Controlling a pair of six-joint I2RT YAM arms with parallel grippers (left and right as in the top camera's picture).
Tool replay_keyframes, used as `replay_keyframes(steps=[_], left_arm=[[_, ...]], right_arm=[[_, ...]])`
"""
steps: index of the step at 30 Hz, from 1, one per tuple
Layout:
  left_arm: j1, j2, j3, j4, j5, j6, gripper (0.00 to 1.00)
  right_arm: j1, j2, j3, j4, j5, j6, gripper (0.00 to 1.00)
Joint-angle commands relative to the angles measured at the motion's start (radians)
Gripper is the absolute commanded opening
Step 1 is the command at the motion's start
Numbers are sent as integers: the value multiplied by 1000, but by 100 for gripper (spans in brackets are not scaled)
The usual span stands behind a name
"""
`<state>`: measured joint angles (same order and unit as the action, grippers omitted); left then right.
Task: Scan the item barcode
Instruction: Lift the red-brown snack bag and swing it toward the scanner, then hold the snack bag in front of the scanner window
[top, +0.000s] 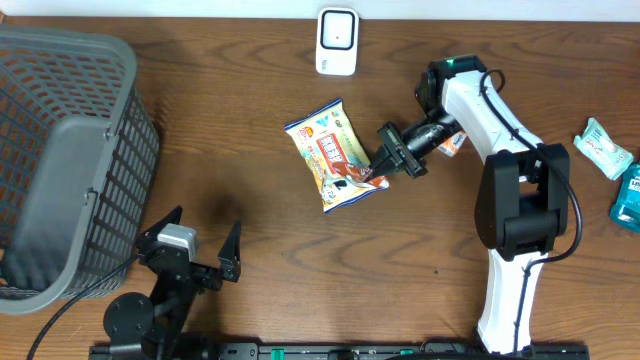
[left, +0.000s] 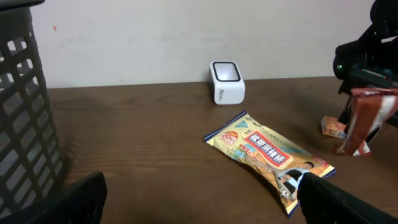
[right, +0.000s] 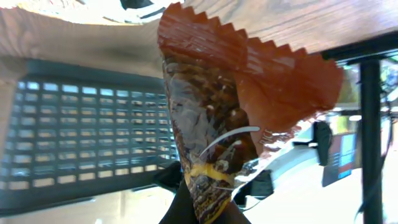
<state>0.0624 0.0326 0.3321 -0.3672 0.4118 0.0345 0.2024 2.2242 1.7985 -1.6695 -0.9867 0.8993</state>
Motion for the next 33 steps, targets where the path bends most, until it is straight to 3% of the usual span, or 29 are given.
replay_keyframes(steps=[1, 5, 8, 13, 26, 33], left_arm=[[-4, -2, 5, 1, -5, 14, 98], [-4, -2, 5, 1, -5, 14, 98], [-4, -2, 5, 1, -6, 14, 98], [-4, -2, 5, 1, -5, 14, 98], [-4, -2, 5, 1, -6, 14, 98], [-4, -2, 5, 1, -5, 14, 98]], right_arm=[[-2, -19, 0, -13, 16, -86, 1], [-21, -27, 0, 87, 95, 169, 1], [-22, -28, 0, 313, 145, 370, 1], [-15, -29, 0, 584, 173, 536, 1], [30, -29, 0, 1239, 571, 647, 2], [102, -28, 0, 1499, 882, 542, 2]])
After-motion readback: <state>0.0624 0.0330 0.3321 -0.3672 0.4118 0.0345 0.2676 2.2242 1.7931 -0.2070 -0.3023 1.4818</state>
